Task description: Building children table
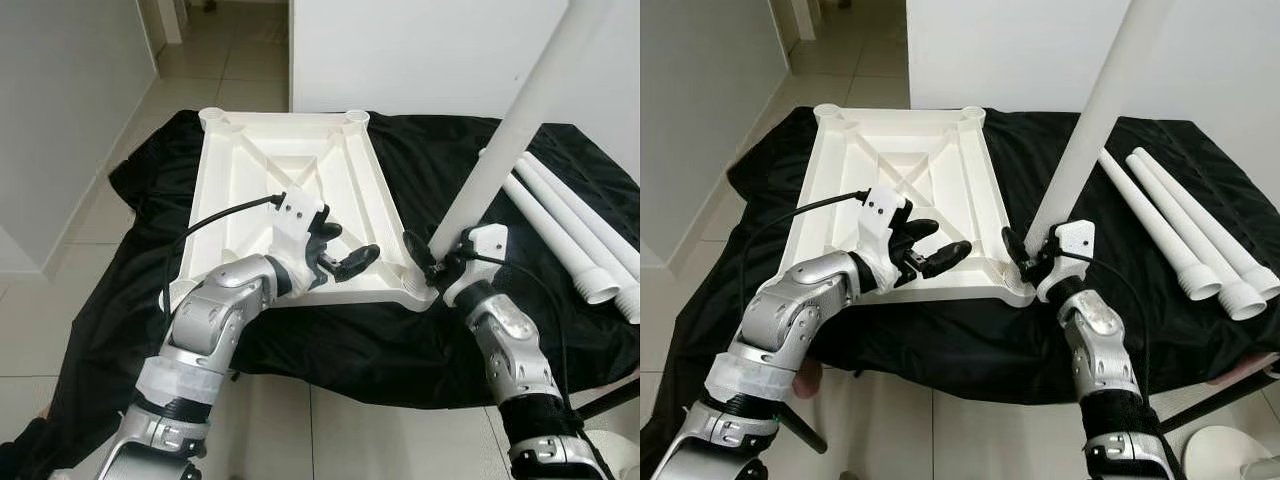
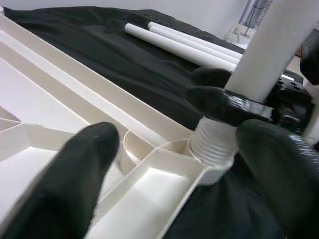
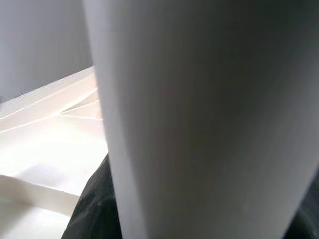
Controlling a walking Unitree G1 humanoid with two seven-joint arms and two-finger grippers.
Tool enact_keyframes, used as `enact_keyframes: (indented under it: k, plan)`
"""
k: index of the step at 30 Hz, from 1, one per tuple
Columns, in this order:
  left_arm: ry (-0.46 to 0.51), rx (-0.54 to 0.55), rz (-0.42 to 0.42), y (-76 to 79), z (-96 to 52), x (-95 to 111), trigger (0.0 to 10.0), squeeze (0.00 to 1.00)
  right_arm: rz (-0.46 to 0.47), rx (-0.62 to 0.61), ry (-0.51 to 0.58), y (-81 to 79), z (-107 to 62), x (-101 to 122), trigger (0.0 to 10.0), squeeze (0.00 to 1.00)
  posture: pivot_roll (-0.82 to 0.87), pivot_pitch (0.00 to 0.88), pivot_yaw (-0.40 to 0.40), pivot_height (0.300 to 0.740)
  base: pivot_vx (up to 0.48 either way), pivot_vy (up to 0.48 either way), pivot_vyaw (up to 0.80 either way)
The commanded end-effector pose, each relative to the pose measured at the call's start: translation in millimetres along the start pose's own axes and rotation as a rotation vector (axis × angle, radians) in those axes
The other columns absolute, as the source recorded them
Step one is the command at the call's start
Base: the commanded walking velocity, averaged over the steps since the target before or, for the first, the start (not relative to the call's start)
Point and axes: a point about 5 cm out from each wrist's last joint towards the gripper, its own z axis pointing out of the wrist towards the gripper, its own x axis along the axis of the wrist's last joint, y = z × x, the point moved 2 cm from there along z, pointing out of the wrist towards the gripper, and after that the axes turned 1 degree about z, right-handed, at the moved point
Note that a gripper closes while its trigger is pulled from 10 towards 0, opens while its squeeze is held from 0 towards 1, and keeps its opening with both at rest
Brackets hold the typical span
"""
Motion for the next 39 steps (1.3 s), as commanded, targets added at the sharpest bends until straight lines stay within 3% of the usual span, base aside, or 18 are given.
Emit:
enact_keyframes:
  k: [1,5,8,11,12,19,21,27,33,39]
  plan:
    - [0.013,-0.017,-0.019,1.5,-0.6,4,10.0,1.0,0.051,0.099,-0.018,-12.9,-0.4,0,10.0,0.0,0.0,0.037,0.004,0.74,0.0,0.0,0.0]
    - [0.027,-0.061,-0.029,5.4,-0.6,7,10.0,1.0,0.043,0.168,-0.009,-14.5,-0.2,13,10.0,0.0,-0.01,0.035,0.004,0.74,0.0,0.0,0.0]
    - [0.057,-0.075,0.021,8.1,4.8,18,10.0,0.97,0.007,0.26,-0.032,-19.4,3.7,25,10.0,0.0,-0.01,0.038,0.0,0.74,0.0,0.0,0.0]
    - [0.065,-0.085,0.024,9.3,5.9,20,10.0,0.97,-0.001,0.272,-0.036,-20.6,4.2,26,10.0,0.0,-0.01,0.038,0.0,0.74,0.0,0.0,0.0]
    - [0.08,-0.118,0.034,13.1,6.8,25,10.0,0.0,-0.014,0.299,-0.049,-22.8,4.8,27,10.0,0.0,0.0,0.039,-0.003,0.74,0.0,0.0,0.0]
    - [0.146,-0.244,0.079,29.7,8.9,47,10.0,0.0,-0.047,0.396,-0.116,-29.6,4.2,29,10.0,0.0,0.0,0.039,-0.008,0.74,0.0,0.0,0.0]
    - [0.175,-0.341,0.121,41.7,7.3,57,10.0,0.0,-0.071,0.428,-0.159,-29.0,4.8,28,10.0,0.0,0.0,0.037,-0.008,0.74,0.0,0.0,0.0]
    - [0.168,-0.472,0.197,56.7,3.1,62,10.0,0.0,-0.095,0.454,-0.222,-26.9,8.2,25,10.0,0.0,0.0,0.032,-0.01,0.74,0.0,0.0,0.0]
    - [0.165,-0.5,0.217,59.8,2.2,63,10.0,0.0,-0.1,0.457,-0.235,-27.1,9.3,24,10.0,0.0,0.0,0.031,-0.011,0.74,0.0,0.0,0.0]
    - [0.178,-0.49,0.225,62.0,12.0,70,10.0,0.0,-0.117,0.548,-0.262,-41.0,5.1,17,10.0,0.0,0.0,0.025,-0.007,0.74,0.0,0.0,0.0]
